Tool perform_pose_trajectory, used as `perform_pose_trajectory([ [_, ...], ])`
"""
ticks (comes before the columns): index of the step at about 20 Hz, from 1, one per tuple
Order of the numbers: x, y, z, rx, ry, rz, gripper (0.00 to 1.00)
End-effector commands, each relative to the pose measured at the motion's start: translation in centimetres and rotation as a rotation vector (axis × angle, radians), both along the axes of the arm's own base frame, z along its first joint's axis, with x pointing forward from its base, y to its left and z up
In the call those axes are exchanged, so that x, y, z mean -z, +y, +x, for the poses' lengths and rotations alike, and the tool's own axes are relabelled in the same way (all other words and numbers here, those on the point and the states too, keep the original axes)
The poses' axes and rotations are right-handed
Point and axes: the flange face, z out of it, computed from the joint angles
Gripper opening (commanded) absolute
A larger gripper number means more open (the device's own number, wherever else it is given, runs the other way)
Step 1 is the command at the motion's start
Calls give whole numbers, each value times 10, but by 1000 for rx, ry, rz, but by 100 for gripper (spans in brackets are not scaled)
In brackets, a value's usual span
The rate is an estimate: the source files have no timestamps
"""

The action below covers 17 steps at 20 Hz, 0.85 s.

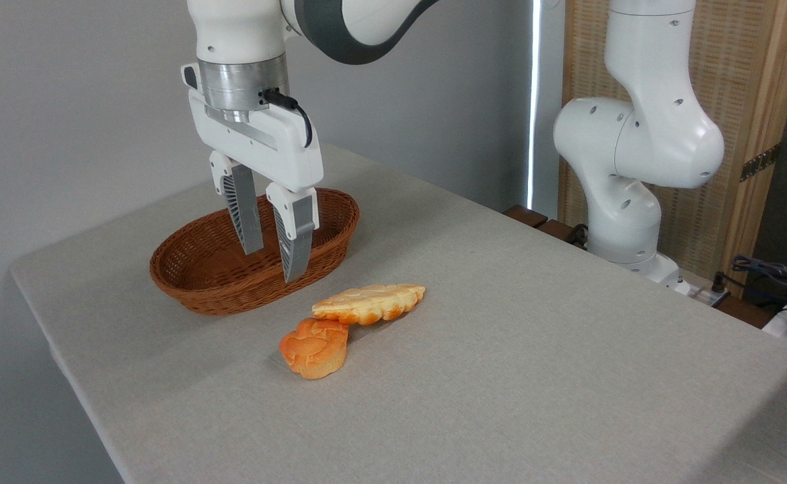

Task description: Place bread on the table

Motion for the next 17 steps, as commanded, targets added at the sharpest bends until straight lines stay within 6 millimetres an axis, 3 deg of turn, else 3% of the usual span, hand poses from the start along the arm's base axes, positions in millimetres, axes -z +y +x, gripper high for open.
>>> perform_pose_trajectory([
  [1,-5,3,2,11,-10,-12,100],
  [17,-14,33,5,-46,-16,-33,100],
])
